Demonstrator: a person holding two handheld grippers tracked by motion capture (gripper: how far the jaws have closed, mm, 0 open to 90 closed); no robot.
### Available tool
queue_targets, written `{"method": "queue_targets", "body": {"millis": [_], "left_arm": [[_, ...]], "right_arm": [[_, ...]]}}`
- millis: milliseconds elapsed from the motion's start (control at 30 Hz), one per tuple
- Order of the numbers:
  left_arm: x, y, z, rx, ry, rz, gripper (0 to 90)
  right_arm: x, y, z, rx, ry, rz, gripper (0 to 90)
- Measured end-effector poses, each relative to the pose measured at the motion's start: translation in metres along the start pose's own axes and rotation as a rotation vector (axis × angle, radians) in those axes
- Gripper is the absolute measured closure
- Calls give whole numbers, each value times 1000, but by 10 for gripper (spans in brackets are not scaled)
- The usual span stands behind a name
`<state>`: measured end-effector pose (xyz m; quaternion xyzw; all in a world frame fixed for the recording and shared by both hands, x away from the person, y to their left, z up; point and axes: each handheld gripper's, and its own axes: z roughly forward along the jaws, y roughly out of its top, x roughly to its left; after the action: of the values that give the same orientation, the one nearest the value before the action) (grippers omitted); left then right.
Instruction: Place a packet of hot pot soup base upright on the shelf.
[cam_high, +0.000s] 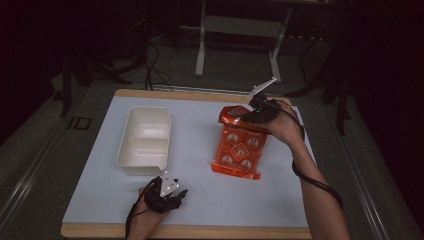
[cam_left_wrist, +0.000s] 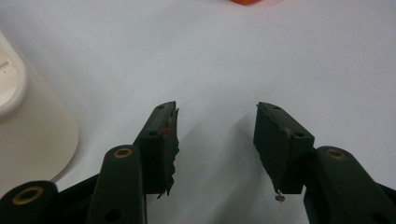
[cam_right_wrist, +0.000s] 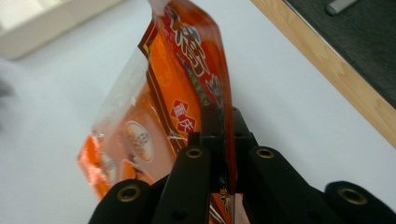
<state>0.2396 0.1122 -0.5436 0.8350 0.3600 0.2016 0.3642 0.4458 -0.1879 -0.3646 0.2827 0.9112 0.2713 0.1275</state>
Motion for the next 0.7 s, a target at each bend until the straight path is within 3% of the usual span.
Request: {"method": "queue_targets", "body": {"millis": [267, 500, 700], "left_arm": [[0, 0, 0, 0, -1, -2, 497], [0, 0, 0, 0, 0, -1, 498], [0, 0, 0, -1, 1, 0, 498]], "right_arm": [[8, 6, -9, -33, 58, 23, 900], [12, 13, -19, -56, 110, 86, 900], [16, 21, -23, -38, 142, 129, 900]]}}
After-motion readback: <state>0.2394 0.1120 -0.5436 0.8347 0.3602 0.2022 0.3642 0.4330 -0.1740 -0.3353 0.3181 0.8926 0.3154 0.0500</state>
